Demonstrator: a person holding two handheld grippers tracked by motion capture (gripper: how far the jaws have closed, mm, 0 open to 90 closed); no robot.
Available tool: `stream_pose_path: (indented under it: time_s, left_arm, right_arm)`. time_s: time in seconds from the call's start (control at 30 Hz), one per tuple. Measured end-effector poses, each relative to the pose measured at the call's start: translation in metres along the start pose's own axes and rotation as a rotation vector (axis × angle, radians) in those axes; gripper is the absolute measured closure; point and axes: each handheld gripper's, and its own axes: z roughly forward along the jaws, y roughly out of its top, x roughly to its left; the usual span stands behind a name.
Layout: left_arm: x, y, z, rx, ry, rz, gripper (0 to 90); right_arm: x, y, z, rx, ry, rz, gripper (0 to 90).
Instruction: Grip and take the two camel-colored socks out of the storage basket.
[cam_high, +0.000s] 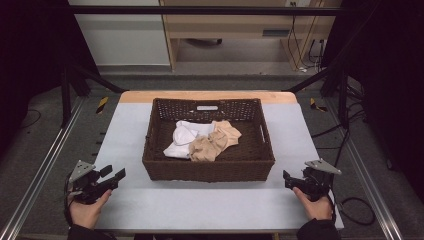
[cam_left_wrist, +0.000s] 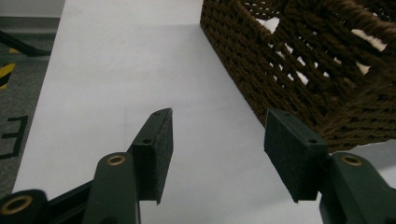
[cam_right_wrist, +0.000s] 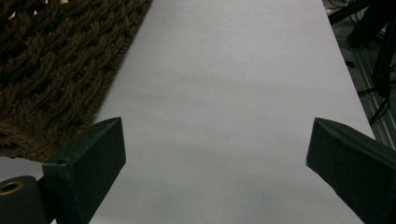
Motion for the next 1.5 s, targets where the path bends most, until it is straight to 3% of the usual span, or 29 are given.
stream_pose_path:
  time_s: [0.27,0.5,0.8,1.23,1.5]
  left_arm:
    - [-0.001,0.015,-0.008,-0.048,-0.007,-0.012,40.6]
    - [-0.005,0.032,-0.012,-0.082,-0.010,0.004,39.4]
    - [-0.016,0.062,-0.015,-0.133,-0.041,0.010,38.8]
    - [-0.050,0.109,-0.005,-0.169,-0.078,0.068,37.8]
    - [-0.079,0.138,0.008,-0.177,-0.101,0.116,37.1]
  right_arm:
    - [0.000,0.000,0.000,-0.014,-0.010,-0.004,5.3]
    - [-0.001,0.000,0.000,-0.015,-0.014,-0.005,5.0]
    - [0.000,0.002,0.000,-0.022,-0.021,-0.011,5.0]
    - [0.001,0.005,0.000,-0.033,-0.026,-0.014,4.9]
    - [0.000,0.006,0.000,-0.043,-0.031,-0.014,4.9]
